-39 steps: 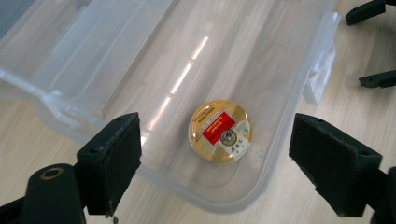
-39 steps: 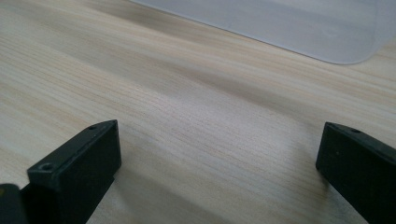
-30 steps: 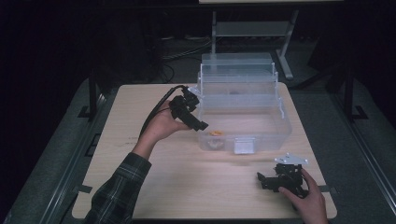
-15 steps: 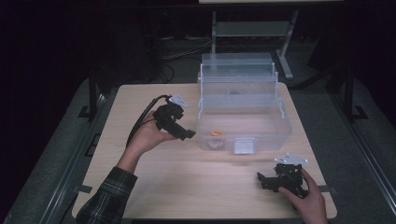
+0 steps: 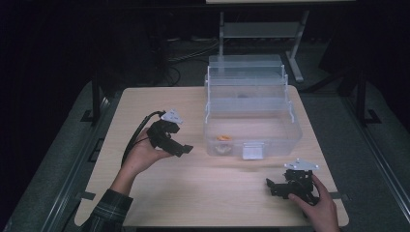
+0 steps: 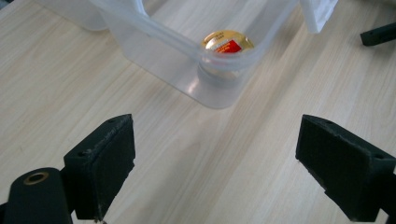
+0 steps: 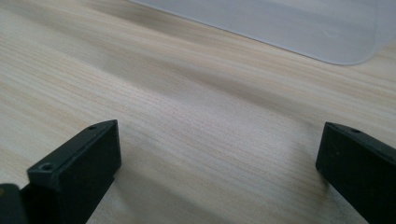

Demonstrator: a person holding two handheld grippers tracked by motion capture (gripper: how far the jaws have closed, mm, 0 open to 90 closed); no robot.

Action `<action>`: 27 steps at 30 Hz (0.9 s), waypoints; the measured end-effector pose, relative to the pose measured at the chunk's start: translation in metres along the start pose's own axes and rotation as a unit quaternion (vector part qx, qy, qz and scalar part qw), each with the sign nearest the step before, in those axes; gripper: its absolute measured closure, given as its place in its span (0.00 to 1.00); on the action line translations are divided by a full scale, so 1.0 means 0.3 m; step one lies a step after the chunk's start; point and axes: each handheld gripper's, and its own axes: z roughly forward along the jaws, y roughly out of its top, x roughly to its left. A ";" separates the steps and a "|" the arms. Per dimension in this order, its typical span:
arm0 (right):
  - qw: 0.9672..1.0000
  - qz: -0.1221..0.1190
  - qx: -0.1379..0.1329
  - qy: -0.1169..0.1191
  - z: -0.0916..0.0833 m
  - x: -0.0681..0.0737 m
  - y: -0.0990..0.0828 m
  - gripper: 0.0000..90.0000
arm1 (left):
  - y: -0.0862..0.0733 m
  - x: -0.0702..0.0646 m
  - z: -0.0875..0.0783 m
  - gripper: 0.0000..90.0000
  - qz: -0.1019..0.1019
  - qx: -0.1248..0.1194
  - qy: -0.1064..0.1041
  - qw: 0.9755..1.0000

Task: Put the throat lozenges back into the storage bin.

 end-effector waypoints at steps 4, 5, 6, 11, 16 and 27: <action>1.000 0.000 0.000 -0.001 0.000 0.000 0.000 0.00 | -0.049 -0.007 -0.006 0.12 -0.006 -0.008 0.006 1.000; 1.000 0.001 0.000 0.000 0.000 0.000 0.000 0.00 | -0.061 -0.008 -0.008 0.12 -0.008 -0.010 0.007 1.000; 1.000 0.000 0.000 -0.001 0.000 0.000 0.000 0.00 | -0.070 -0.009 -0.009 0.12 -0.009 -0.011 0.008 1.000; 1.000 0.001 0.001 0.000 -0.001 0.000 0.000 0.00 | -0.130 -0.016 -0.014 0.12 -0.019 -0.026 0.014 0.999; 1.000 0.002 0.001 0.000 0.000 0.001 0.000 0.00 | -0.185 -0.021 -0.027 0.12 -0.026 -0.031 0.020 0.999; 1.000 0.002 0.001 0.000 0.000 0.001 0.000 0.00 | -0.336 -0.041 -0.043 0.13 -0.055 -0.046 0.050 0.996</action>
